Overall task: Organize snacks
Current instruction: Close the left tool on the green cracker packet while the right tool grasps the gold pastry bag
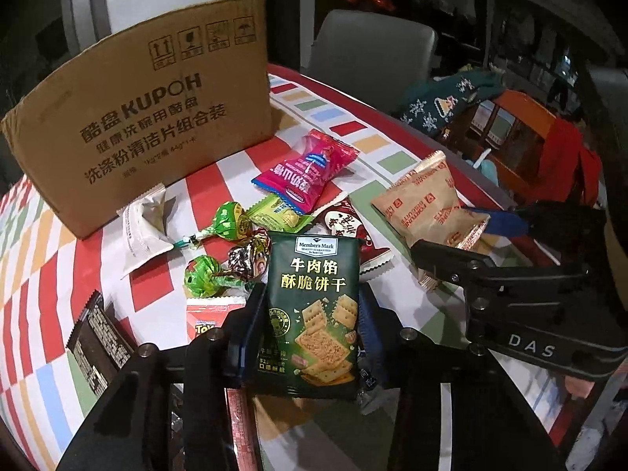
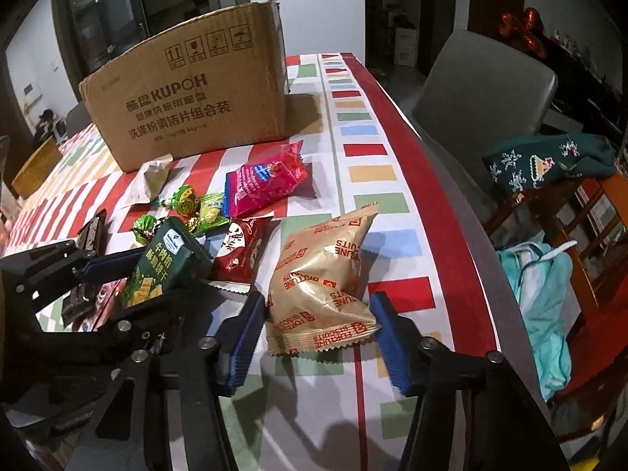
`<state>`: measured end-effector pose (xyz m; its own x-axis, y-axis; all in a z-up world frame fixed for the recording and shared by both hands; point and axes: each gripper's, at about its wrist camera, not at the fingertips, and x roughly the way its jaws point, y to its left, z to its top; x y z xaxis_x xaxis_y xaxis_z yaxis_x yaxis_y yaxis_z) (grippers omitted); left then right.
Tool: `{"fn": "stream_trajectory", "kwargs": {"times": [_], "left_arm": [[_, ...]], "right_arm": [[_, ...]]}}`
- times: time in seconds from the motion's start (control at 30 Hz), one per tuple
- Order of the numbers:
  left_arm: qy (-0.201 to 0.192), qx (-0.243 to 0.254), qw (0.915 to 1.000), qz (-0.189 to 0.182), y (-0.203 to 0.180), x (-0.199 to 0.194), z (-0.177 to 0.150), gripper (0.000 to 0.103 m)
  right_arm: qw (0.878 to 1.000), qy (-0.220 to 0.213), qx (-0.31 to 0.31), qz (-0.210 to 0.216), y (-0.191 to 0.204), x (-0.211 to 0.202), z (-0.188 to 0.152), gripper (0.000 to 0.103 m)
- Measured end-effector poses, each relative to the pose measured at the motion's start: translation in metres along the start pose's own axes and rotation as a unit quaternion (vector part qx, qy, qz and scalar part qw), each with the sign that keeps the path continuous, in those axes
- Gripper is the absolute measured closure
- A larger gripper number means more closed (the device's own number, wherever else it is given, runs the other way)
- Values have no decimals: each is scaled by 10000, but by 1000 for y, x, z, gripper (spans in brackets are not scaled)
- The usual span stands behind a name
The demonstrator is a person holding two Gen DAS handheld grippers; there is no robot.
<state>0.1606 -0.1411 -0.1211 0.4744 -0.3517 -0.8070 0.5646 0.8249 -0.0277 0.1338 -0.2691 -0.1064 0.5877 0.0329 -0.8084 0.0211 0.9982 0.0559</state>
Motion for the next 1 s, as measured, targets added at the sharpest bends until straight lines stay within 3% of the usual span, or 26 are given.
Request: {"fn": "stream_trajectory", "kwargs": {"times": [0.07, 0.27, 0.63, 1.0], "left_arm": [[-25, -136, 9999, -34, 2, -2, -1, 59], [-143, -341, 9993, 18, 3, -15, -2, 59], [-469, -572, 9968, 301, 11, -56, -6, 59], [-978, -771, 9900, 663, 32, -112, 6, 59]], "right_arm": [[10000, -9, -24, 31, 1, -1, 0, 58], [9999, -72, -74, 81, 5, -8, 2, 64], [9993, -291, -156, 194, 20, -31, 2, 65], [9944, -933, -364, 340, 48, -76, 26, 65]]}}
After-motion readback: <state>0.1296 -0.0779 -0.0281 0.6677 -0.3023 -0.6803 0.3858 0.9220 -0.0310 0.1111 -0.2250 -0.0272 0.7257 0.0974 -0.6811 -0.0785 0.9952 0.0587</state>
